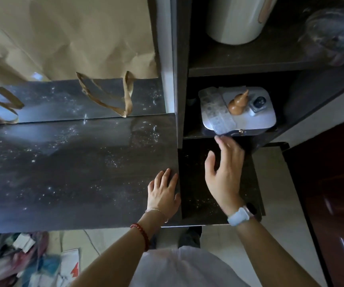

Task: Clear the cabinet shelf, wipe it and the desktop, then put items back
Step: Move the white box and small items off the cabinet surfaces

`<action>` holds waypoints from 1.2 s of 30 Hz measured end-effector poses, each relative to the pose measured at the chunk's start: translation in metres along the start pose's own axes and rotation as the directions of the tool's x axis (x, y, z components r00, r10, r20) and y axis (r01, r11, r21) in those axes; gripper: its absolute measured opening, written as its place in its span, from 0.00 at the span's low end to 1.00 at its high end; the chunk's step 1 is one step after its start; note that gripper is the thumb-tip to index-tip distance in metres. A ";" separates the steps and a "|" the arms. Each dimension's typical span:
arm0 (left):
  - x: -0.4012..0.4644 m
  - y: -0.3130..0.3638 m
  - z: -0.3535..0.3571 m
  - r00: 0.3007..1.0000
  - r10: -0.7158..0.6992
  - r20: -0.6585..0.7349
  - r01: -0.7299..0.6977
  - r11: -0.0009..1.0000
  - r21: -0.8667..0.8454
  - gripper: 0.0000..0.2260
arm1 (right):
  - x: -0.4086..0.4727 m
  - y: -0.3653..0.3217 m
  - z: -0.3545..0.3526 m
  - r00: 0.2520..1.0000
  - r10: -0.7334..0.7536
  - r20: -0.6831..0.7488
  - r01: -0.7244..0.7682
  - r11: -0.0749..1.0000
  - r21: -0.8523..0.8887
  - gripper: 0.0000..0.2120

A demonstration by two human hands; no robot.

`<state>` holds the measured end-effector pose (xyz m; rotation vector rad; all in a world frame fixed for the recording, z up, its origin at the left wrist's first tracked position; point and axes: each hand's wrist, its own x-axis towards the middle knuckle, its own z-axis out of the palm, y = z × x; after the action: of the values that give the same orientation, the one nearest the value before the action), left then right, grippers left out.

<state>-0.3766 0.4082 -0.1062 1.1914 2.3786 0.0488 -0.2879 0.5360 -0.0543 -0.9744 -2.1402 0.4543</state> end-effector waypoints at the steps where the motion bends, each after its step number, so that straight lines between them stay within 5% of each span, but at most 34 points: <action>1: -0.001 -0.001 -0.004 1.000 0.019 -0.015 -0.019 1.000 -0.011 0.25 | -0.016 -0.001 0.006 0.994 -0.012 0.105 0.014 1.000 -0.020 0.17; 4: -0.009 -0.022 -0.008 0.987 0.117 -0.107 -0.114 0.993 0.030 0.23 | -0.061 -0.009 0.033 0.886 0.007 0.464 0.056 0.991 -0.123 0.22; 7: -0.028 -0.070 -0.012 0.987 0.043 -0.153 -0.047 0.999 -0.023 0.22 | -0.091 -0.033 0.058 0.778 0.035 0.627 0.109 0.976 -0.189 0.23; 14: -0.060 -0.256 -0.045 0.895 -0.346 -0.282 0.247 0.910 -0.334 0.19 | -0.108 -0.157 0.160 0.743 -0.018 0.669 0.166 0.973 -0.159 0.22; 19: -0.071 -0.400 -0.094 0.794 -0.515 -0.325 0.347 0.821 -0.453 0.17 | -0.117 -0.282 0.262 0.661 -0.044 0.749 0.246 0.956 -0.161 0.22; 22: -0.074 -0.464 -0.121 0.737 -0.580 -0.347 0.341 0.762 -0.550 0.18 | -0.116 -0.332 0.304 0.678 0.043 0.733 0.240 0.931 -0.276 0.26; 27: -0.044 -0.536 -0.151 0.668 -0.683 -0.296 0.352 0.640 -0.683 0.21 | -0.117 -0.353 0.343 0.720 0.191 0.667 0.156 0.893 -0.423 0.31; 36: 0.046 -0.603 -0.200 0.554 -0.824 -0.118 0.432 0.405 -0.806 0.38 | -0.118 -0.350 0.351 0.714 0.234 0.660 0.130 0.882 -0.453 0.36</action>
<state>-0.9359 0.1040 -0.0912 -0.2608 2.6615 1.0457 -0.6705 0.2125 -0.1466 -1.2770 -3.0325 0.3678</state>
